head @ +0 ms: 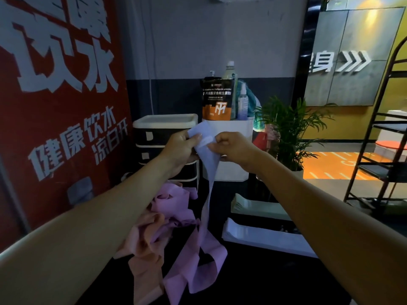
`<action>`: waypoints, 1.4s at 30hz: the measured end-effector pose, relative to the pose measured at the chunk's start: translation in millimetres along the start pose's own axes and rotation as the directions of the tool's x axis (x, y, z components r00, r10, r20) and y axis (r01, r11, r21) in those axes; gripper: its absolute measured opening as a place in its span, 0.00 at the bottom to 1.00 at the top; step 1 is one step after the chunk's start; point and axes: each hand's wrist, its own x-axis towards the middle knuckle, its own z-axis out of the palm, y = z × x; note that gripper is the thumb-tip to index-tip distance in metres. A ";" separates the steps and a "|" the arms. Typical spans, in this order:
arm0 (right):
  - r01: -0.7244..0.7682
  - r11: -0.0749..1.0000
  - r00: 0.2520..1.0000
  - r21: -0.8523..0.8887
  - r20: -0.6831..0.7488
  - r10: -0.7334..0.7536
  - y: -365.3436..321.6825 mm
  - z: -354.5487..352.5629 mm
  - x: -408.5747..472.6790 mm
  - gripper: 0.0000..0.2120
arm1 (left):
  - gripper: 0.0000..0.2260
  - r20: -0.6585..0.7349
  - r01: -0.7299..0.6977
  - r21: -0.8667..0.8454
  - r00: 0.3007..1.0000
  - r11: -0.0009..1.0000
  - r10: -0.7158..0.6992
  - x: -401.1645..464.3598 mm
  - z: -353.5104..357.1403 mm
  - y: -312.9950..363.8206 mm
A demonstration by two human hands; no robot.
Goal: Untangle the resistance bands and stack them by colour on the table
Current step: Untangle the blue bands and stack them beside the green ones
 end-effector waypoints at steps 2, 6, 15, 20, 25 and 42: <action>0.006 0.998 1.000 -0.057 -0.015 -0.007 3.5 -0.9 -4.9 0.09 | 0.10 -0.005 0.014 0.002 1.000 1.000 -0.014 -4.3 3.9 -3.1; -0.030 0.990 0.998 -0.137 0.051 0.037 17.2 -8.7 -20.4 0.17 | 0.09 -0.041 0.044 -0.087 0.998 0.995 -0.047 -10.1 13.5 -7.5; -0.270 0.844 0.931 -0.463 0.097 0.351 74.4 -45.7 -78.7 0.14 | 0.11 -0.194 0.101 -0.287 0.968 0.953 -0.161 -22.9 32.1 -21.1; -0.348 0.731 0.886 -0.587 0.050 0.462 92.7 -72.8 -117.5 0.07 | 0.16 -0.281 0.176 -0.339 0.919 0.924 -0.278 -30.3 41.4 -42.0; -0.572 0.714 0.808 -0.404 -0.127 0.576 118.3 -98.3 -146.2 0.05 | 0.14 -0.319 0.238 -0.259 0.894 0.936 -0.315 -35.9 61.6 -66.7; -0.658 0.708 0.628 -0.257 -0.706 0.328 195.9 -132.7 -174.8 0.10 | 0.06 -0.161 0.283 0.574 0.959 0.769 -0.232 -37.6 80.5 -165.3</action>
